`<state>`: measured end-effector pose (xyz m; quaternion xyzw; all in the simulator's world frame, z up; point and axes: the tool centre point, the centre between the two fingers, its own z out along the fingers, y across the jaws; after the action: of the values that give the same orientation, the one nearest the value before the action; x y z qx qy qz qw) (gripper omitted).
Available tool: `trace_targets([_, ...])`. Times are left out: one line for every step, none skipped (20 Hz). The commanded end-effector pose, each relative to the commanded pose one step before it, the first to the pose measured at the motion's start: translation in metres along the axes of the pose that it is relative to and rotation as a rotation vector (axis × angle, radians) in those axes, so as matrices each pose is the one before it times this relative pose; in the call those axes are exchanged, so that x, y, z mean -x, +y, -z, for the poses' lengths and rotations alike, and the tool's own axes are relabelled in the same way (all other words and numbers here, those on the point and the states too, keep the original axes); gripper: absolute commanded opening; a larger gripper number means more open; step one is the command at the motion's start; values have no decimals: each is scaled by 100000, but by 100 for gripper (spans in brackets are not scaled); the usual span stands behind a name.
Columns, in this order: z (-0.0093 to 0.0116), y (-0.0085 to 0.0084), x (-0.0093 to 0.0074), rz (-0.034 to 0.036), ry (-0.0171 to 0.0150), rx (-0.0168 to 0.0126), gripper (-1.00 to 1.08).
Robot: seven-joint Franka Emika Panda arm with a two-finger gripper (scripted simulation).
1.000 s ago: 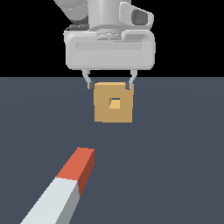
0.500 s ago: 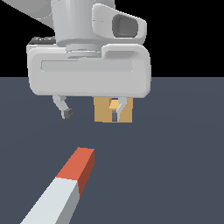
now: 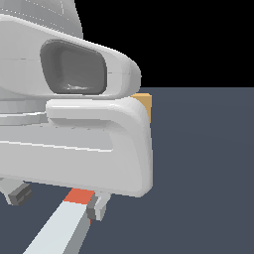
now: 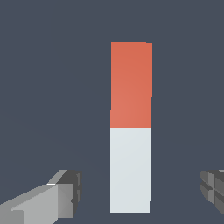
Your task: Insert the peg into the horizontal hole in a box.
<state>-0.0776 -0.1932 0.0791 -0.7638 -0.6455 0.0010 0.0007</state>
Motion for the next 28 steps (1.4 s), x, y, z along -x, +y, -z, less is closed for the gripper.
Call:
trace_targets([-613,-216,1179,-453,-23,197,100])
trace_targets([-148,-46,289,-154,3,15,100])
trace_targets([-104,-30,210,-119,6,12,100])
trace_targets([-62,-16,123,-69,5,7,100])
trace_targets([-21,-2,28,0,0,0,100])
trace_targets([86,-20,-120,-111,-26,-125,100])
trace_targets([-34,0,1,0,0,0,100])
trace_targets([-102,-1,2,0,0,0,100])
trace_targets([-169,-2,4,0,0,0,100])
trace_targets([-236,-3,5,0,0,0,100])
trace_targets([-302,-4,7,0,0,0,100])
trace_targets([-368,-5,8,0,0,0,100])
trace_targets([-432,-7,9,0,0,0,100])
trace_targets([-472,-9,8,11,47,49,100])
trace_targets([-555,-7,13,0,0,0,100])
trace_targets([-546,-3,14,0,0,0,100])
trace_targets([-474,3,14,0,0,0,100])
trace_targets([-386,10,5,17,29,36,100])
trace_targets([-333,15,14,0,0,0,100])
trace_targets([-266,20,13,0,0,0,100])
trace_targets([-201,22,12,0,0,0,100])
trace_targets([-112,27,-25,65,43,58,100])
trace_targets([-82,15,7,0,0,0,100])
trace_targets([-27,5,2,0,0,0,100])
trace_targets([0,0,0,0,0,0,-100])
trace_targets([0,0,0,0,0,0,-100])
trace_targets([0,0,0,0,0,0,-100])
trace_targets([0,0,0,0,0,0,-100])
